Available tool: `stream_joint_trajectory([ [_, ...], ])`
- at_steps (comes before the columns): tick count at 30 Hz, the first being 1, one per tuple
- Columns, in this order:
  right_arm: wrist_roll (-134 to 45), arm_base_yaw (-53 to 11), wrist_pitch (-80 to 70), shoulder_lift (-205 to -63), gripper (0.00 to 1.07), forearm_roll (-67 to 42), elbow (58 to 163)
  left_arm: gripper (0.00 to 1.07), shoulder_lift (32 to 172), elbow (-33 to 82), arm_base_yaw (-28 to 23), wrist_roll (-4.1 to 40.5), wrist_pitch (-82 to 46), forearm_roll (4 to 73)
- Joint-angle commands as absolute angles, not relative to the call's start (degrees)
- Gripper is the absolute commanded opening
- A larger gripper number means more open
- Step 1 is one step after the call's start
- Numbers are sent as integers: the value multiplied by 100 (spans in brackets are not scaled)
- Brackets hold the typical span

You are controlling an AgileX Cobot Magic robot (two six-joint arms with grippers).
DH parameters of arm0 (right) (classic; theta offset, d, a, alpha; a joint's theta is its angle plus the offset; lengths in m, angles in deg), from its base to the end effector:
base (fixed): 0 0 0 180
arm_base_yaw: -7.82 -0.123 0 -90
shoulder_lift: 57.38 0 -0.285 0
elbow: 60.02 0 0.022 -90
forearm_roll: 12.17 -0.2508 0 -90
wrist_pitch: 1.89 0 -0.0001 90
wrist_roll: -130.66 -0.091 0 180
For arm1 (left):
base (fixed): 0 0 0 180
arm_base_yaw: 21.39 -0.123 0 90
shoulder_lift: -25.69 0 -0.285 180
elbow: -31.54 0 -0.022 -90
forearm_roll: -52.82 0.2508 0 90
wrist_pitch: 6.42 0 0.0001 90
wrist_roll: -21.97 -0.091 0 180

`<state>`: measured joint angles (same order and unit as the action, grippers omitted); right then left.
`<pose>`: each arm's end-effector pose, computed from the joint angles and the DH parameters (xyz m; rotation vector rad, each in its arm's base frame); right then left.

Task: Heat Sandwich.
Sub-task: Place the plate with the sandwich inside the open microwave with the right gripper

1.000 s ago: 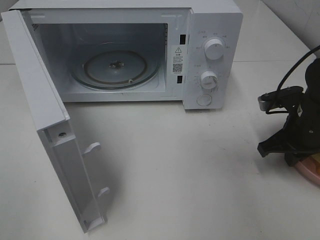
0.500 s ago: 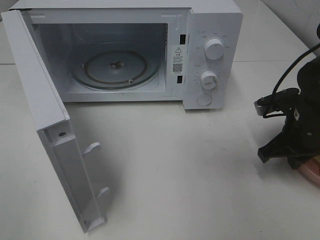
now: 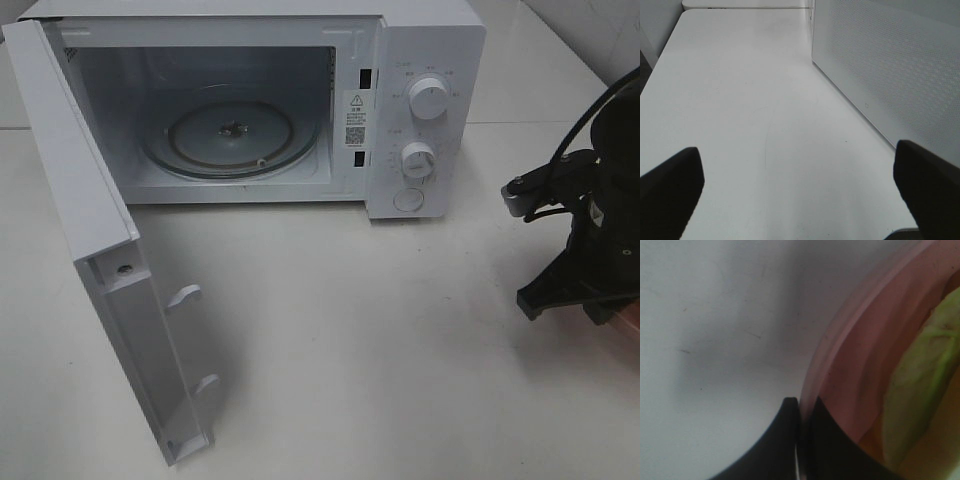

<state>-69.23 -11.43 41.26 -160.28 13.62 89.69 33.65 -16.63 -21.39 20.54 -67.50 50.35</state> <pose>0.2653 0.0639 0.1589 -0.4553 2.9129 -0.4128 -0.0054 -0.0034 0.2789 0.0278 2.0449 -0.0360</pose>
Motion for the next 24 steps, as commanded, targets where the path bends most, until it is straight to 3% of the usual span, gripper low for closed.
stream_joint_trajectory([
  [1, -6968, -1338, 4418, -15816, 0, 1511, 8969, 98, 3365, -1611, -2134, 2042, -6761, 5024],
  [24, -6859, -2753, 5461, -14848, 1, 1413, 8969, 98, 3365, -1611, -2134, 2042, -6761, 5024],
])
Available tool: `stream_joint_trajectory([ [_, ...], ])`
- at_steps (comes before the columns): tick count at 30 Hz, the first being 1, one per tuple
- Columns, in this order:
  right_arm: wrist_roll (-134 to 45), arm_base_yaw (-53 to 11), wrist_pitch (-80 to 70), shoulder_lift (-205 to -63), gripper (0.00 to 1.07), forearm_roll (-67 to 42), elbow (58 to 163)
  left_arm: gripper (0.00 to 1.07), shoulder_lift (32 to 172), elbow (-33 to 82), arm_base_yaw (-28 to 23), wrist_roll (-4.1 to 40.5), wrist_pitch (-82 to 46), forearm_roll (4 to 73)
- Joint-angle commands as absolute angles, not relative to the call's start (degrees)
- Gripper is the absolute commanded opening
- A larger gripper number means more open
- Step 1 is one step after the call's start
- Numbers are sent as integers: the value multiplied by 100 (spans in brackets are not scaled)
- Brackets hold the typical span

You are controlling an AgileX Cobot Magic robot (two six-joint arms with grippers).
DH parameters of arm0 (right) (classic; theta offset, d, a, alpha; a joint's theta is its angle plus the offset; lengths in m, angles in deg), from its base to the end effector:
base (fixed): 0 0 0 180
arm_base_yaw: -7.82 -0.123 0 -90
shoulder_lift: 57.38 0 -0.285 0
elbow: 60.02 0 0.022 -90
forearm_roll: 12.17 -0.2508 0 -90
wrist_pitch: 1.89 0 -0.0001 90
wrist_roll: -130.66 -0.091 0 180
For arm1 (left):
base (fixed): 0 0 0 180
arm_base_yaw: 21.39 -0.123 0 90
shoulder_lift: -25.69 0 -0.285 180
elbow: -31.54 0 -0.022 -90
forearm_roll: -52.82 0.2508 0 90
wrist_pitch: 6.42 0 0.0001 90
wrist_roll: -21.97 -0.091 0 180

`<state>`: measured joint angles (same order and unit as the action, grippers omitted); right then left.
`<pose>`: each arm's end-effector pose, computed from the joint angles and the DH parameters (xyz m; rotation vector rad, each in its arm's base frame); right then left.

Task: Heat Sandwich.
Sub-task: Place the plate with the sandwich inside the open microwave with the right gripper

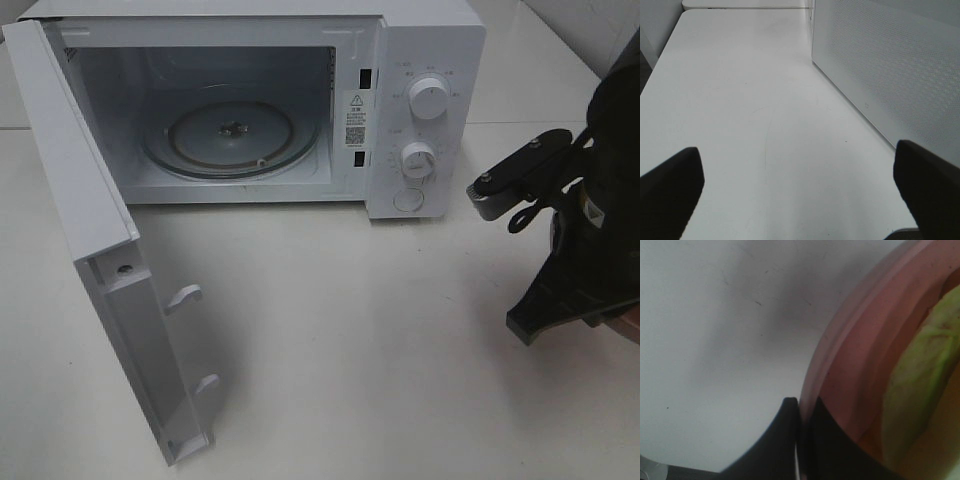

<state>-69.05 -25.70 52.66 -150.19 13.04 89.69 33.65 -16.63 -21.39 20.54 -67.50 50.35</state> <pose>0.2205 0.1082 0.2041 -0.7080 2.8218 -0.4504 -0.0054 -0.0034 0.2789 0.0278 2.0449 -0.0360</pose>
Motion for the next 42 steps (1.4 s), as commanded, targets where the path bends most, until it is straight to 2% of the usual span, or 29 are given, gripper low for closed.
stream_joint_trajectory([
  [1, -6859, -2753, 5461, -14848, 1, 1413, 8969, 98, 3365, -1611, -2134, 2042, -6761, 5024],
  [14, -6808, -3796, 5862, -14401, 2, 1396, 8969, 98, 3365, -1611, -2134, 2042, -6761, 5024],
  [36, -6367, -6082, 6102, -14257, 3, 1436, 8969, 98, 3365, -1611, -2134, 2042, -6761, 5024],
  [42, -5914, -6403, 6085, -14257, 3, 1459, 8969, 98, 3365, -1611, -2134, 2042, -6761, 5024],
])
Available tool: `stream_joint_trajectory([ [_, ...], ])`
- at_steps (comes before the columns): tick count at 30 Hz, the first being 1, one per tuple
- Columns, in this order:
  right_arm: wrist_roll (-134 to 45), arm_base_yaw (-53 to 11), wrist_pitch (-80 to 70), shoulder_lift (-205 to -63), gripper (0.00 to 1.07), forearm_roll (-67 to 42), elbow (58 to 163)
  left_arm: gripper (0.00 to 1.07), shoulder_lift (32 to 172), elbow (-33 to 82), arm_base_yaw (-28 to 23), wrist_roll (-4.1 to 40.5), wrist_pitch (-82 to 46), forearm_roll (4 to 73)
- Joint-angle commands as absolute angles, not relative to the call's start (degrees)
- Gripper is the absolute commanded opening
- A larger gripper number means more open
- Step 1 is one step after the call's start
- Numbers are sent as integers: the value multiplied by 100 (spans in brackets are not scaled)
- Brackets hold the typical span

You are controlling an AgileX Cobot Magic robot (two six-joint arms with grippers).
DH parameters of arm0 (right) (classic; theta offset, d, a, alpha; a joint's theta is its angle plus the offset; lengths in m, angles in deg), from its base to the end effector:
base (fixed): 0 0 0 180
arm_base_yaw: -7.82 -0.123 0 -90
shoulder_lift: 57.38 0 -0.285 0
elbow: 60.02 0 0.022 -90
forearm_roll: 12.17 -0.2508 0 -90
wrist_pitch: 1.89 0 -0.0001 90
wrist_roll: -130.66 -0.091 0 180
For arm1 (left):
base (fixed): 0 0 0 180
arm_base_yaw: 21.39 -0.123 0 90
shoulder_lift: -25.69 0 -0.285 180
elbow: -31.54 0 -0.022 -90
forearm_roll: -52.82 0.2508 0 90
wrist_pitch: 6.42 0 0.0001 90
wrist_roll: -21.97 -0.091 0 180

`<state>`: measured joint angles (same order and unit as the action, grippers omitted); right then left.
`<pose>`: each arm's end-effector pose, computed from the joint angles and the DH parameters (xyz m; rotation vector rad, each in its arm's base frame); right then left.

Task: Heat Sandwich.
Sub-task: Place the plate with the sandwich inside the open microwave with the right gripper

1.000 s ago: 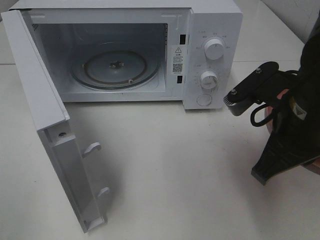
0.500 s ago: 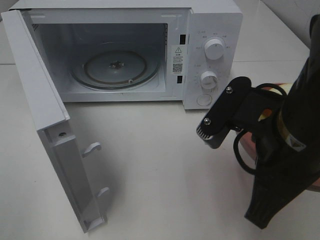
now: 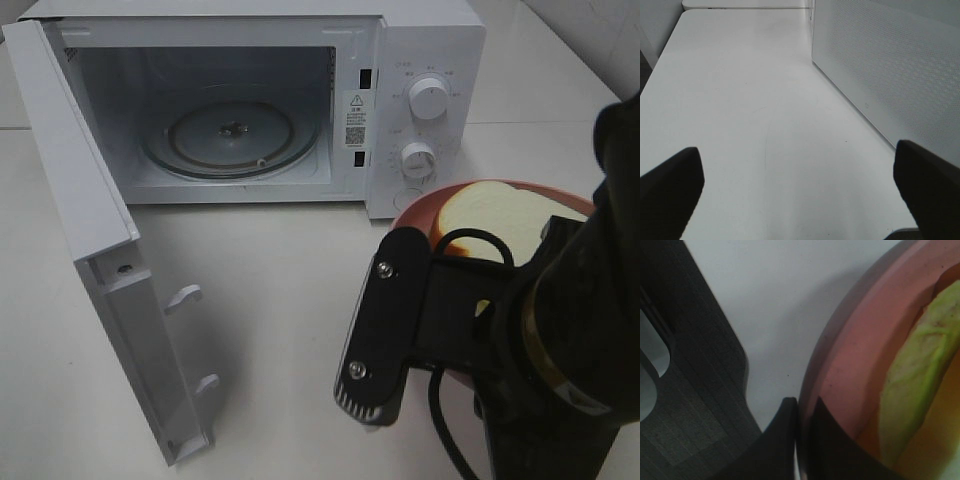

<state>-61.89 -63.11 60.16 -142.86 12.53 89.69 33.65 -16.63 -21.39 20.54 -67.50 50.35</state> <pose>0.1035 0.1965 0.2336 -1.6191 2.3261 -0.3754 -0.0054 -0.0034 0.2789 0.0278 2.0449 -0.0360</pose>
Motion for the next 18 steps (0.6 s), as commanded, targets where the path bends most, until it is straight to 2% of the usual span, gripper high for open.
stream_joint_trajectory([
  [1, -5914, -6403, 6085, -14257, 3, 1459, 8969, 98, 3365, -1611, -2134, 2042, -6761, 5024],
  [18, -3846, -6431, 5306, -14257, 3, 1482, 8969, 98, 3365, -1611, -2134, 2042, -6761, 5024],
])
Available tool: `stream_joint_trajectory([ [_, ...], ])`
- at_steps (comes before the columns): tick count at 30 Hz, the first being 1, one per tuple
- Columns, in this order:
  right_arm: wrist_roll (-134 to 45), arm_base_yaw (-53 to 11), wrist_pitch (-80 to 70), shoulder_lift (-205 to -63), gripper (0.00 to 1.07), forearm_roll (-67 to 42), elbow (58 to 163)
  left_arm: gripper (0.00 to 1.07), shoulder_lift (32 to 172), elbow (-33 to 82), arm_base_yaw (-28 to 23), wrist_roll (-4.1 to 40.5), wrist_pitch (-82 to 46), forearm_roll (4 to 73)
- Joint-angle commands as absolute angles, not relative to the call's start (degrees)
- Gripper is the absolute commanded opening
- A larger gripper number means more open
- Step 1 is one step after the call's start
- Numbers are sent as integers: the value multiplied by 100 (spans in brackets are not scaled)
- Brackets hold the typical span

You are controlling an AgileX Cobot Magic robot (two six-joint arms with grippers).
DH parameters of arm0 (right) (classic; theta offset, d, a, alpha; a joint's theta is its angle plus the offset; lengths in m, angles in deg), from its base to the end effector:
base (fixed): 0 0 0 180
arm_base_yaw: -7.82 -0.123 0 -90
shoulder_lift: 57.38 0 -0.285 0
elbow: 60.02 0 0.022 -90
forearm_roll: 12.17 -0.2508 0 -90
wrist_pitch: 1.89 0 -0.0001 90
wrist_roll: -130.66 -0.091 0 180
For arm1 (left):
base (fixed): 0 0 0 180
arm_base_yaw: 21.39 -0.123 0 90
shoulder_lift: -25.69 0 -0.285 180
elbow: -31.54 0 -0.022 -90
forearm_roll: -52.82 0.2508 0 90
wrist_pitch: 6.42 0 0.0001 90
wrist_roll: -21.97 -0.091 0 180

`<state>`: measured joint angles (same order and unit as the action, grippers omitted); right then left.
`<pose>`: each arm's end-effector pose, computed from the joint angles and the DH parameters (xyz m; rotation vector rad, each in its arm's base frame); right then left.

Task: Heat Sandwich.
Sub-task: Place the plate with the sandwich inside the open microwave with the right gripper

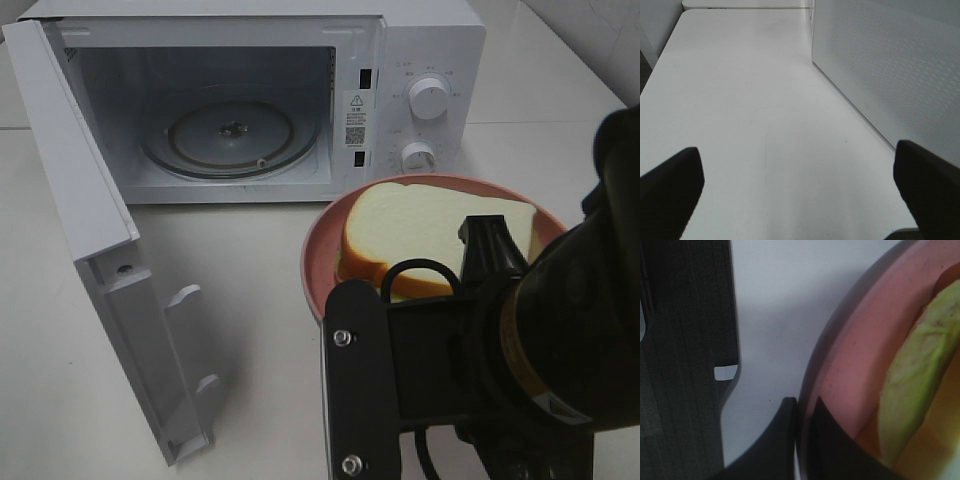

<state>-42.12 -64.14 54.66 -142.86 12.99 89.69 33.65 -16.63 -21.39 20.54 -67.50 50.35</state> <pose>0.1014 0.2069 0.2342 -2.0138 1.9518 -0.3576 -0.0054 -0.0034 0.2789 0.0278 2.0449 -0.0360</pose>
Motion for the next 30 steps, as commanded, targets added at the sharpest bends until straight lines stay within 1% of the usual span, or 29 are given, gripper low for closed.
stream_joint_trajectory([
  [1, -3846, -6431, 5306, -14257, 3, 1482, 8969, 98, 3365, -1611, -2134, 2042, -6761, 5024],
  [4, -3405, -6431, 5157, -14257, 3, 1522, 8969, 98, 3365, -1611, -2134, 2042, -6761, 5024],
  [7, -3250, -6431, 5031, -14257, 3, 1654, 8969, 98, 3365, -1611, -2134, 2042, -6761, 5024],
  [14, -3158, -6426, 4744, -14257, 2, 1591, 8969, 98, 3365, -1611, -2134, 2042, -6761, 5024],
  [15, -2889, -6426, 4721, -14257, 0, 1614, 8969, 98, 3365, -1611, -2134, 2042, -6761, 5024],
  [22, -2138, -6426, 4636, -14257, 0, 1614, 8969, 98, 3365, -1611, -2134, 2042, -6761, 5024],
  [26, -1766, -6065, 4389, -14257, 0, 1534, 8969, 98, 3365, -1611, -2134, 2042, -6761, 5024],
  [27, -1766, -6065, 4389, -14257, 0, 1534, 8969, 98, 3365, -1611, -2134, 2042, -6761, 5024],
  [28, -1451, -5847, 4343, -14257, 0, 1511, 8969, 98, 3365, -1611, -2134, 2042, -6761, 5024],
  [30, -1107, -5618, 4275, -14257, 0, 1431, 8969, 98, 3365, -1611, -2134, 2042, -6761, 5024],
])
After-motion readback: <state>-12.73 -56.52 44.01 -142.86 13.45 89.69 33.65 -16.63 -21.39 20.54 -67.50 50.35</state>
